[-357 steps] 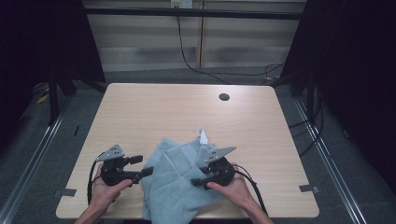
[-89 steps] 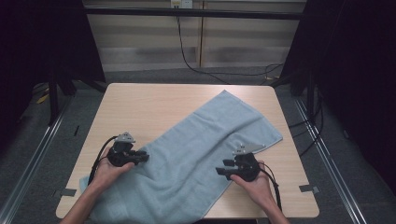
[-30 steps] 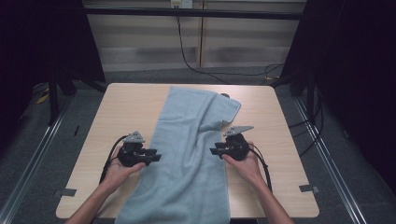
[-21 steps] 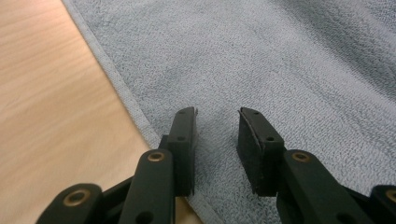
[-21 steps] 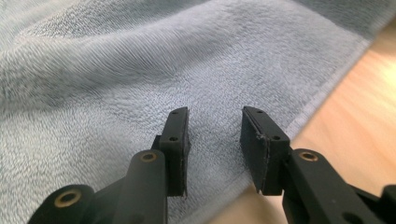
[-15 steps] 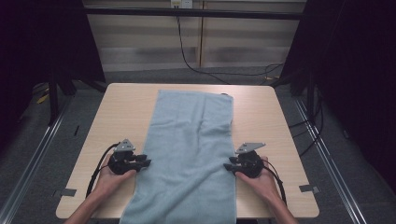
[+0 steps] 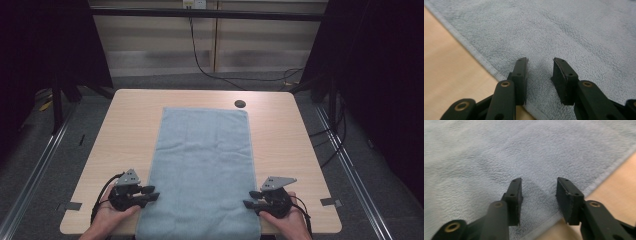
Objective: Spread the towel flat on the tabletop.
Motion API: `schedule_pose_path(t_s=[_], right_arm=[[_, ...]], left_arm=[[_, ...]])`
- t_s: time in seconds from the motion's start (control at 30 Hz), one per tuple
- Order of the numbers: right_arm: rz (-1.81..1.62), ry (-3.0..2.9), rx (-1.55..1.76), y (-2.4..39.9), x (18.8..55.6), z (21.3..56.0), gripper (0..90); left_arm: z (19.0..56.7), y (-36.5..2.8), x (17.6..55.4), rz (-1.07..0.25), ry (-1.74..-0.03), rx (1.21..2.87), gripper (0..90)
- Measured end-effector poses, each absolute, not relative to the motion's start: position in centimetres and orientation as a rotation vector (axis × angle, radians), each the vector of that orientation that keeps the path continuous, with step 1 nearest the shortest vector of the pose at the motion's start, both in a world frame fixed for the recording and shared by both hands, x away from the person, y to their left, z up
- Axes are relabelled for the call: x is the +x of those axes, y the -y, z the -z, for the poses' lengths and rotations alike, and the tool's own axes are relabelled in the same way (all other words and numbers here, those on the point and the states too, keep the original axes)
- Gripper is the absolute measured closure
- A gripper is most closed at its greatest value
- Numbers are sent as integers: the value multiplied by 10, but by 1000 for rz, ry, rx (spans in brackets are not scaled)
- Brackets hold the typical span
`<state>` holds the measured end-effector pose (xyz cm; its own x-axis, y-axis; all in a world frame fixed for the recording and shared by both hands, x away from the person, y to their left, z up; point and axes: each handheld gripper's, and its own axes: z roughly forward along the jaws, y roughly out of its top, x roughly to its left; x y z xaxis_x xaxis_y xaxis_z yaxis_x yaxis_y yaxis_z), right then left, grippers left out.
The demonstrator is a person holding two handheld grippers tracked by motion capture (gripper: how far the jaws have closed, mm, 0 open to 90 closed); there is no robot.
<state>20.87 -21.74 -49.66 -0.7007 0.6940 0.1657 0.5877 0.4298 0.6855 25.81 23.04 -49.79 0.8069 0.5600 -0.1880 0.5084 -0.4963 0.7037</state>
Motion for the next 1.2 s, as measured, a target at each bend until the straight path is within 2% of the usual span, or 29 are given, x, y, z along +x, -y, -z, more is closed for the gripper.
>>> schedule_pose_path(t_s=[0.1, 0.2, 0.47, 0.7, 0.77, 0.93, 1.2], right_arm=[[-1133, -2564, 1142, 217, 201, 495, 531], [-1197, -2509, 1171, 220, 206, 490, 527], [-1271, -2356, 1195, 223, 271, 476, 518], [-1256, -2332, 1260, 213, 330, 476, 485], [-1209, -2341, 1278, 207, 349, 486, 484], [-1144, -2373, 1305, 194, 364, 503, 489], [-1054, -2390, 1242, 190, 338, 503, 489]], left_arm=[[496, -232, 252, -24, -780, 2200, 637], [490, -232, 259, -72, -761, 2180, 632], [478, -209, 346, -117, -851, 2104, 629], [488, -197, 388, -178, -911, 2111, 628], [495, -195, 391, -179, -924, 2111, 628], [503, -193, 386, -226, -893, 2150, 625], [504, -203, 366, -153, -863, 2132, 626]])
